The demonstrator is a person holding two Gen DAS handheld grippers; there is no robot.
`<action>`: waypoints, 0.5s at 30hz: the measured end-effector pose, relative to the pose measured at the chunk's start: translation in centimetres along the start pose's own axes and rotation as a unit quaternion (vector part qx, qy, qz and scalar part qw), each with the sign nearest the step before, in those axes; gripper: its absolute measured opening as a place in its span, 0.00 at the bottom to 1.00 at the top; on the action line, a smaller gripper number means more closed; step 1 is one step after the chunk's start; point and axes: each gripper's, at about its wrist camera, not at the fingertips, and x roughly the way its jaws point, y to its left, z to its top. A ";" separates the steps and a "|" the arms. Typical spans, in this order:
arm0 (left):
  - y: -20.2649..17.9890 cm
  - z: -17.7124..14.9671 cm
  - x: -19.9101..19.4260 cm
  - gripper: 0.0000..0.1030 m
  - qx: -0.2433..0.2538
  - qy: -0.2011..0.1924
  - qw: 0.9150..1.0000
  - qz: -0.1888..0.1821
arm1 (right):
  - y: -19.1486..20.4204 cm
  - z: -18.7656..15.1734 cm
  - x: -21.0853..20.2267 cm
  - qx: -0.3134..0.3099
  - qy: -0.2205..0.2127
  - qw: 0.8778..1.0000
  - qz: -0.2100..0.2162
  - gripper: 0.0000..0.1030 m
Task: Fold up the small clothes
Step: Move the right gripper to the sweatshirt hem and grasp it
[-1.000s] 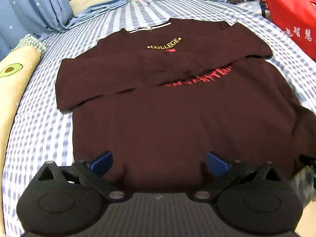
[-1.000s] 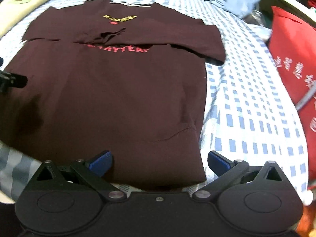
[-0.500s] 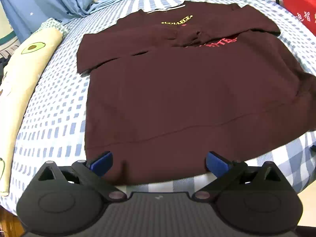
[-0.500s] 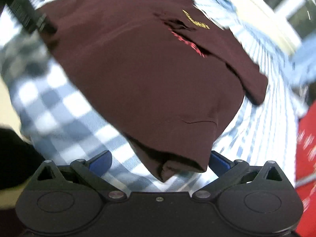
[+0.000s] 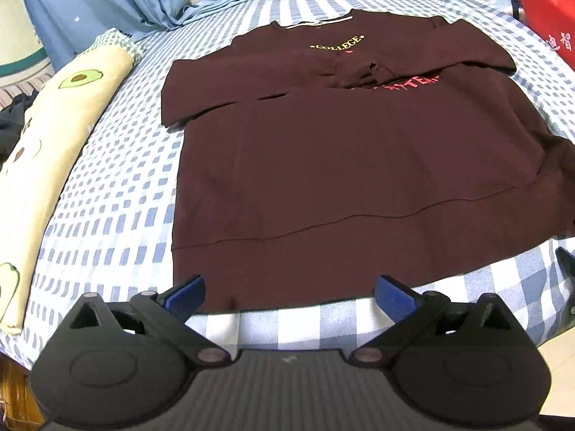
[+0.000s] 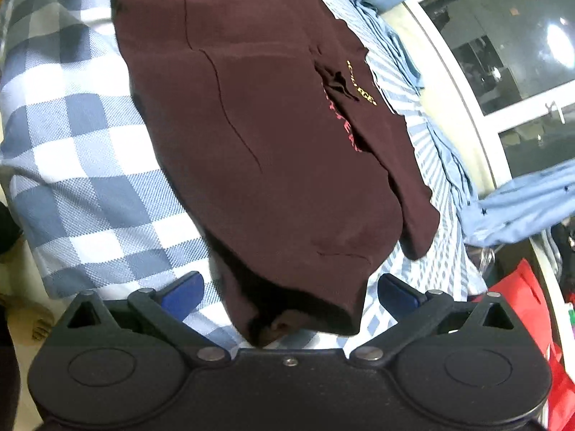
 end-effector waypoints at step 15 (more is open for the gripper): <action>0.8 -1.7 -1.3 0.99 -0.001 -0.002 1.000 -0.010 | 0.9 1.0 1.6 -0.091 -0.040 0.994 -0.038 0.98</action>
